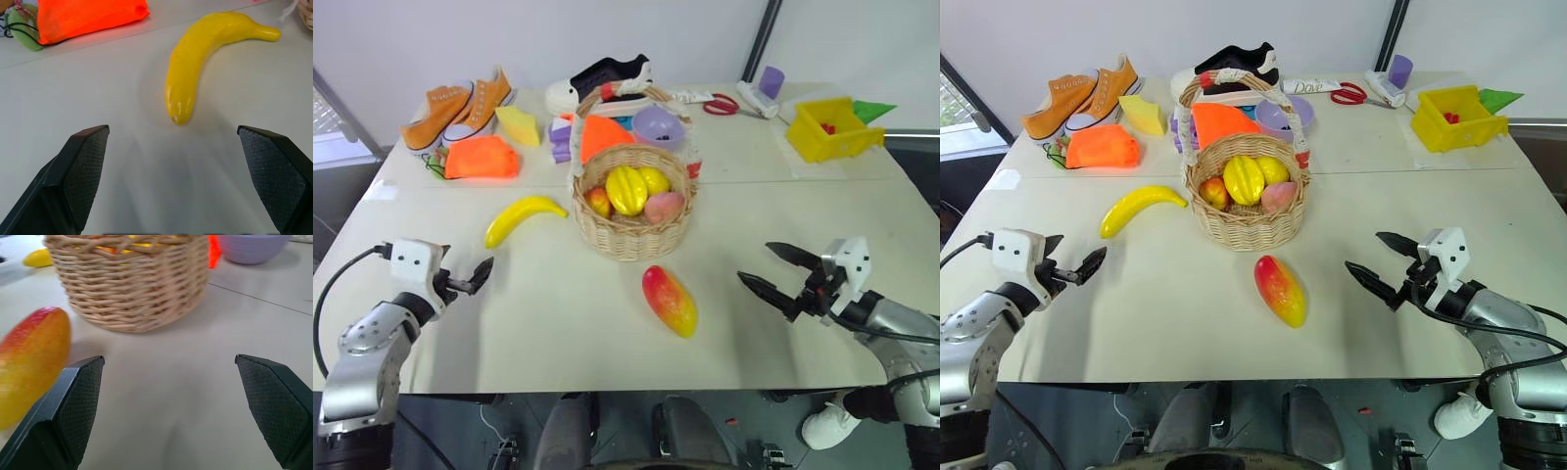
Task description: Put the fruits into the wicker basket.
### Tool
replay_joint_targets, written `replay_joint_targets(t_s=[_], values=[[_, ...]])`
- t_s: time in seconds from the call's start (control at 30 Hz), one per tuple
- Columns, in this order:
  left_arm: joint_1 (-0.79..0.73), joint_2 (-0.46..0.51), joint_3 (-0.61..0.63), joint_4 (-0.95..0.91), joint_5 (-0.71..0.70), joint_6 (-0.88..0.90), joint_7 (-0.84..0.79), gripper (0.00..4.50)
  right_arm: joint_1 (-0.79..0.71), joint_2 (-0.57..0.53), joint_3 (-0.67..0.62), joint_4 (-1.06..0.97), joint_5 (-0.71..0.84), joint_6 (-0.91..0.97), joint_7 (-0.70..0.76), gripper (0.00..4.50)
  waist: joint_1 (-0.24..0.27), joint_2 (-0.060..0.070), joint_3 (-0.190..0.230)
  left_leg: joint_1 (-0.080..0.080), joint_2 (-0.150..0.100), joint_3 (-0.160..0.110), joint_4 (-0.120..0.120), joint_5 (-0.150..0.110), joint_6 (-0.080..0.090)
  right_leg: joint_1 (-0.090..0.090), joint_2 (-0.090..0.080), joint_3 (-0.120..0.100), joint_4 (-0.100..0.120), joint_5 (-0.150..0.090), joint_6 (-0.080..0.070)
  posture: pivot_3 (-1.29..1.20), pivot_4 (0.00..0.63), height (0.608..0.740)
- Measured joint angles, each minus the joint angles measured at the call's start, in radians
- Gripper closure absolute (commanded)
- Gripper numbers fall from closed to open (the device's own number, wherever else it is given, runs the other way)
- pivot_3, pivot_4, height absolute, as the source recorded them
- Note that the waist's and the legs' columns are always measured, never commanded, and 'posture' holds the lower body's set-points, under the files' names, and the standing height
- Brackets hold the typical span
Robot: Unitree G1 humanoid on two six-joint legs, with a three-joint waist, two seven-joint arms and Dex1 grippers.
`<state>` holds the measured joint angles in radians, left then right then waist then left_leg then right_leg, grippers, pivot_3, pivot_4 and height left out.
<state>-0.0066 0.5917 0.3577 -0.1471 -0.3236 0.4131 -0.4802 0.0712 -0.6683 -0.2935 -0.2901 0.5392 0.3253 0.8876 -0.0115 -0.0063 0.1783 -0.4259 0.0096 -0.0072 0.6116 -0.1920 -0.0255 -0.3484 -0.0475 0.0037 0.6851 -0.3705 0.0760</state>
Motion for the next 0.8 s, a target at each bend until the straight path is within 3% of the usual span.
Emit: replay_joint_targets(t_s=[0.23,0.33,0.63,0.73,0.8], values=[[-0.198,0.067,-0.097,0.176,0.039,0.023,-0.059,0.0,-0.047,-0.025,0.085,-0.172,0.049,0.085,0.005,0.03,-0.001,-0.001,0.0,0.0,0.0,0.0,0.0,0.0,0.0,0.0,0.0,0.0,0.0,0.001,0.001,0.0,0.15,0.733],[-0.332,0.098,-0.17,0.334,0.096,0.0,-0.098,0.0,-0.096,-0.036,0.123,-0.216,0.066,0.117,0.008,0.03,0.0,-0.001,0.0,0.0,0.0,0.0,0.0,0.0,0.0,0.0,0.001,0.0,0.0,0.001,0.002,0.0,0.15,0.733],[-0.553,0.099,-0.308,0.675,0.198,-0.136,-0.22,0.0,-0.165,-0.037,0.195,-0.296,0.089,0.17,-0.019,0.03,0.0,-0.005,0.002,-0.001,-0.001,0.0,0.0,0.0,0.0,-0.001,0.001,0.0,0.0,0.001,0.002,0.0,0.15,0.733],[-0.56,0.097,-0.314,0.697,0.211,-0.168,-0.241,0.81,-0.157,-0.037,0.202,-0.296,0.088,0.169,-0.027,0.0,0.0,-0.005,0.002,-0.001,-0.001,0.0,0.001,0.0,0.0,-0.001,0.0,0.0,0.0,0.001,0.002,0.0,0.15,0.733],[-0.56,0.088,-0.316,0.707,0.216,-0.189,-0.242,1.77,-0.148,-0.037,0.202,-0.299,0.088,0.17,-0.036,0.0,0.0,-0.005,0.002,-0.001,-0.001,0.0,0.001,0.0,0.0,-0.001,0.0,0.0,0.0,0.001,0.002,0.0,0.15,0.733]])
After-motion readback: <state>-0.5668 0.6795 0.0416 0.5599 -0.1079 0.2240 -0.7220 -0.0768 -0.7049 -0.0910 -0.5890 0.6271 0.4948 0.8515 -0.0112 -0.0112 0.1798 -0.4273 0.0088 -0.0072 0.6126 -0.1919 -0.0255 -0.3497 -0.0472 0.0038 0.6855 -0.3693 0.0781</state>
